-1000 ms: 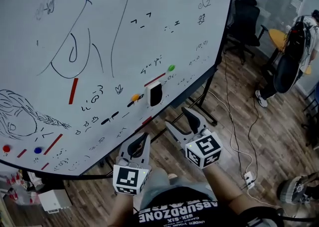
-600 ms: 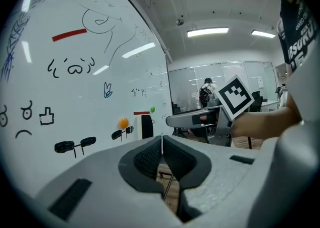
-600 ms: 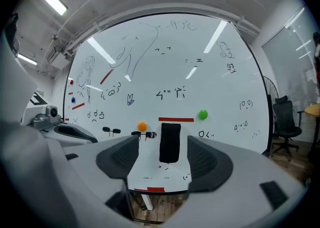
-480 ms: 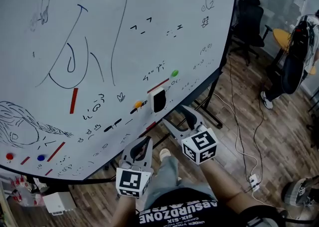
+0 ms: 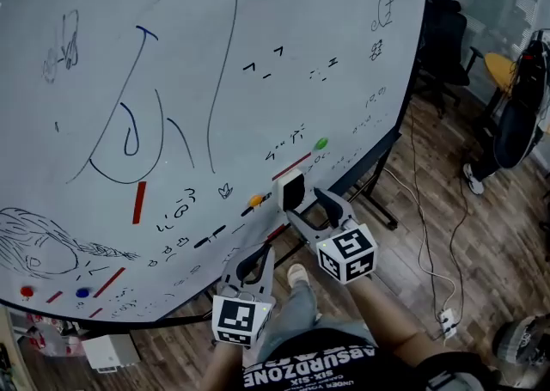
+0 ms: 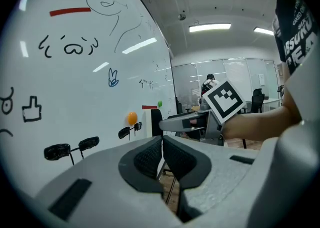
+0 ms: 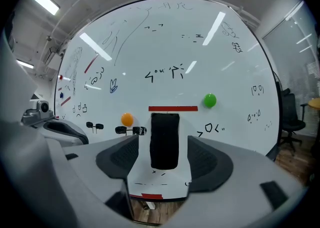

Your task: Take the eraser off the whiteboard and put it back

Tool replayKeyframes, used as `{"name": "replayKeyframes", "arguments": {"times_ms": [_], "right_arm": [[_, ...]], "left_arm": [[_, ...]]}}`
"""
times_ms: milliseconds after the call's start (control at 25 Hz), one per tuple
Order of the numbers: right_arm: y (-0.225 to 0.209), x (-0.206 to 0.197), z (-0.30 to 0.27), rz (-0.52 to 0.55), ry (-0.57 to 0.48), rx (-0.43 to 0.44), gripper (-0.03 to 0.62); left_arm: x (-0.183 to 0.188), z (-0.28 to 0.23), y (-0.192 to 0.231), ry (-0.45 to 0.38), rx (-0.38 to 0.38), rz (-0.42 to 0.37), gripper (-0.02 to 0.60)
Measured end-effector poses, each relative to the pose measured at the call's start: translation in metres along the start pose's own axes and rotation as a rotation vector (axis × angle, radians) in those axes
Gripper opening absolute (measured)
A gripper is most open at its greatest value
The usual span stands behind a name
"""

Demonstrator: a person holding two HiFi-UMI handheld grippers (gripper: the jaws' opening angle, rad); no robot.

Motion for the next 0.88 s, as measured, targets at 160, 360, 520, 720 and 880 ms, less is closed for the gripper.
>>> {"name": "replayKeyframes", "arguments": {"times_ms": [160, 360, 520, 720, 880], "right_arm": [[-0.001, -0.002, -0.017, -0.008, 0.010, 0.009, 0.279], [-0.005, -0.004, -0.032, -0.019, 0.016, 0.008, 0.279], [-0.006, -0.005, -0.040, -0.022, 0.020, 0.013, 0.278], [-0.007, -0.009, -0.045, -0.022, 0.027, 0.016, 0.278], [-0.009, -0.009, -0.046, -0.015, 0.023, 0.006, 0.272]], "left_arm": [[-0.006, -0.003, 0.009, 0.014, 0.009, 0.005, 0.012], [-0.010, -0.004, 0.018, 0.026, 0.024, 0.020, 0.012], [-0.015, -0.005, 0.022, 0.039, 0.028, 0.024, 0.012], [-0.015, -0.009, 0.024, 0.038, 0.027, 0.027, 0.012], [-0.016, -0.010, 0.024, 0.041, 0.027, 0.025, 0.012]]}}
Point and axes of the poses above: the fingertips, and each gripper's own axes: z backward along the fingers, y to its left, x out of its top, the point moved 1 cm from there along z, backward along the fingers, and after that the axes turned 13 degrees about -z, right-handed, at the moved point
